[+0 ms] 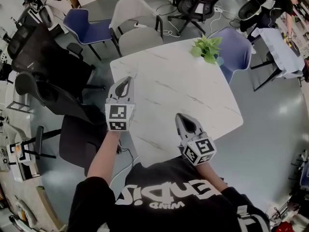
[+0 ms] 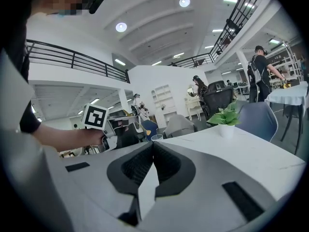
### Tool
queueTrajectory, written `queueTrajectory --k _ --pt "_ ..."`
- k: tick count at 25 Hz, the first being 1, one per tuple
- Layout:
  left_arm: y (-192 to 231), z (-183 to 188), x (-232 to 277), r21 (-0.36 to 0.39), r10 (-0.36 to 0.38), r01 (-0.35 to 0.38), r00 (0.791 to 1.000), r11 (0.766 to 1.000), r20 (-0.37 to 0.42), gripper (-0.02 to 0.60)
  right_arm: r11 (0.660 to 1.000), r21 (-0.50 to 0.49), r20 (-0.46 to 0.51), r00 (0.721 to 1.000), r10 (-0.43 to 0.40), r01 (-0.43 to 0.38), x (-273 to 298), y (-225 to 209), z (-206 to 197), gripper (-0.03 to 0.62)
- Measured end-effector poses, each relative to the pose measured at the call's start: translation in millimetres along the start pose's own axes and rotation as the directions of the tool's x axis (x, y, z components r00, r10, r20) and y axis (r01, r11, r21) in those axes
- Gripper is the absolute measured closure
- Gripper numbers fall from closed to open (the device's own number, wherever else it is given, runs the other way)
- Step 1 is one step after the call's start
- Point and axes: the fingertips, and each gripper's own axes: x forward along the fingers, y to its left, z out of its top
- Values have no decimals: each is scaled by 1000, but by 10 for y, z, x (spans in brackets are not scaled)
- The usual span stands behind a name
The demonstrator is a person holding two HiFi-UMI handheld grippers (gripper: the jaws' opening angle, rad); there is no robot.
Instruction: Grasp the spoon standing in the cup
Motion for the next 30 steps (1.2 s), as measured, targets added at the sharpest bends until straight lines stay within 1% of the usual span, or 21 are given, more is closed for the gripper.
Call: queueTrajectory --k 4,11,14,19,26,30 --pt "-94 62 -212 -20 -2 2 1000 1000 21 563 1000 -6 4 1000 4 -4 -16 6 18 582" --pt "-164 125 -542 -87 23 -19 999 996 50 563 1000 -17 10 1000 12 -11 -36 20 38 582" --pt "-218 69 -684 -110 32 -26 998 994 46 563 1000 -18 8 1000 12 -11 -42 19 35 582" --pt "-300 -82 -881 -135 39 -36 999 990 18 563 1000 -21 7 1000 18 -18 -40 42 42 582" --pt "-341 -109 -1123 -233 41 -37 999 972 12 563 999 -26 5 1000 29 -29 8 89 53 582" --pt "-366 -134 -1205 -242 37 -34 999 970 9 563 999 -35 -1 999 37 -37 19 110 41 582"
